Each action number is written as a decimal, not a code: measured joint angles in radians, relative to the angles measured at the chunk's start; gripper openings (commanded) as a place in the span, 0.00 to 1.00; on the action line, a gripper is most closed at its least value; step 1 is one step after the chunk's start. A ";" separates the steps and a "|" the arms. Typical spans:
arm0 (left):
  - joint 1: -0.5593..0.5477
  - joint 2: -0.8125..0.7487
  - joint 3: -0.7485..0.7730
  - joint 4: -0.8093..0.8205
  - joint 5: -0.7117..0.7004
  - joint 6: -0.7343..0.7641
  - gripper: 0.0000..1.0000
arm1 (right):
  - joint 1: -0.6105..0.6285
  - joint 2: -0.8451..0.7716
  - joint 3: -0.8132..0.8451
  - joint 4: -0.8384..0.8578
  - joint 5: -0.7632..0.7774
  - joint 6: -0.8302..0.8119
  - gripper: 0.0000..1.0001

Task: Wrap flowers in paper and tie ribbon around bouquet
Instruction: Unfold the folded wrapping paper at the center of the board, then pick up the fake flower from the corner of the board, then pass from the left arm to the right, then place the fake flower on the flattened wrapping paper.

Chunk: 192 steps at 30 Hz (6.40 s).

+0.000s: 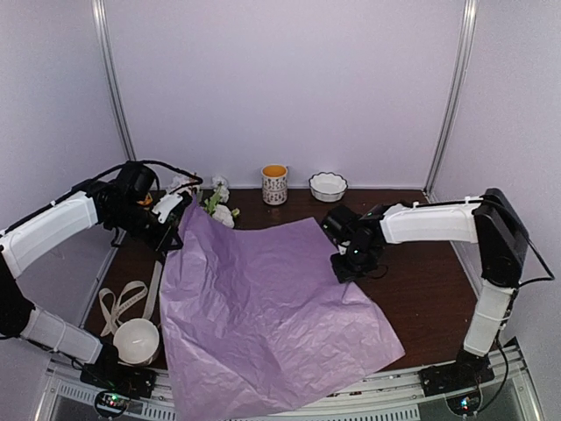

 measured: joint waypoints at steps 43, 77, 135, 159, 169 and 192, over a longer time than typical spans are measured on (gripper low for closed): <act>-0.239 0.260 0.047 0.259 0.015 -0.272 0.57 | -0.370 -0.204 -0.098 -0.021 0.081 -0.262 0.59; 0.050 0.507 0.137 0.155 -0.145 -0.204 0.19 | -0.292 -0.198 -0.192 0.019 -0.006 -0.169 0.55; -0.440 -0.141 -0.172 1.183 0.338 -0.296 0.00 | 0.173 -0.384 0.103 0.976 -0.515 -0.127 0.12; -0.167 -0.023 -0.043 0.653 -0.066 -0.419 0.68 | -0.172 -0.413 -0.153 0.428 -0.367 0.107 0.00; 0.094 0.135 -0.087 0.470 -0.130 -0.489 0.66 | -0.241 -0.090 -0.150 0.285 -0.393 0.107 0.45; 0.191 0.398 -0.077 0.502 -0.105 -0.532 0.00 | -0.240 -0.235 -0.183 0.270 -0.269 0.107 0.44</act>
